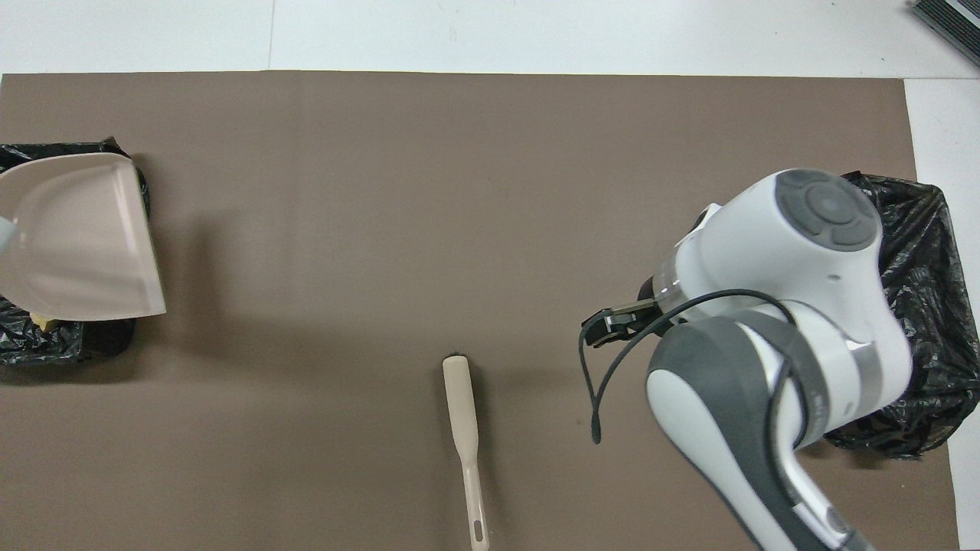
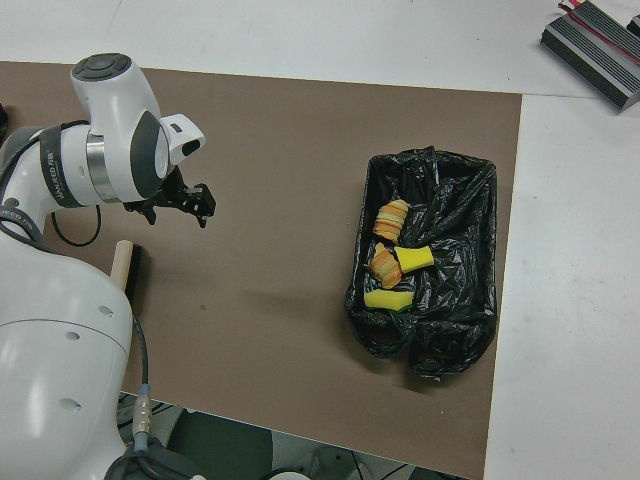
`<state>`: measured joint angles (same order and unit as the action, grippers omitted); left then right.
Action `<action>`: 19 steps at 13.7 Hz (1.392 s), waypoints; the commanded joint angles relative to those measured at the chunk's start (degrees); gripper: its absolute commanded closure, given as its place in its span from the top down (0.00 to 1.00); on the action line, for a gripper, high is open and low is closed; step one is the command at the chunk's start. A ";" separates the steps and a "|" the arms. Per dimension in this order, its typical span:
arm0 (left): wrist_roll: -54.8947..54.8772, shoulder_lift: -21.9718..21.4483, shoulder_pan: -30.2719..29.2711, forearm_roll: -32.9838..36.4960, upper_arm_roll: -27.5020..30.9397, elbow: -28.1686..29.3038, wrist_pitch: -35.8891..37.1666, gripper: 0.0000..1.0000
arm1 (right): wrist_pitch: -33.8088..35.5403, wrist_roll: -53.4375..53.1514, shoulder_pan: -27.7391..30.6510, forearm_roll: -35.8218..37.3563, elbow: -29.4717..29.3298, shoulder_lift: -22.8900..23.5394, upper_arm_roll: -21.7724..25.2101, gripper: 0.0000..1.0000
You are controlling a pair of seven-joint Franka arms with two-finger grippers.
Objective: Sweep and dump trash in bin
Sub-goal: 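Bring the empty dustpan back toward the table center with the left gripper, then set the dustpan down on the mat with the left gripper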
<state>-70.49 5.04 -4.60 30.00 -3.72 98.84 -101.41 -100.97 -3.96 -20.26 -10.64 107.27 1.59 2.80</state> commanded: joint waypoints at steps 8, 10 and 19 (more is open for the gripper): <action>61.02 1.55 23.56 -21.36 0.65 5.92 -0.80 0.00 | 1.48 9.67 12.17 5.98 -3.04 -1.24 -0.69 1.00; 70.88 3.39 29.28 -22.61 0.73 5.40 -3.08 0.00 | 1.91 9.67 14.45 6.42 -3.30 -2.29 0.10 1.00; 92.55 17.53 37.92 -31.76 0.38 -7.86 -9.95 0.00 | 9.64 9.67 18.76 11.26 -11.12 -2.56 1.68 1.00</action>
<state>20.99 18.53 32.65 -0.99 -4.26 97.09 -112.10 -93.39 4.33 -2.61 -0.23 97.31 -1.28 4.23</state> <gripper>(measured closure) 0.678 0.000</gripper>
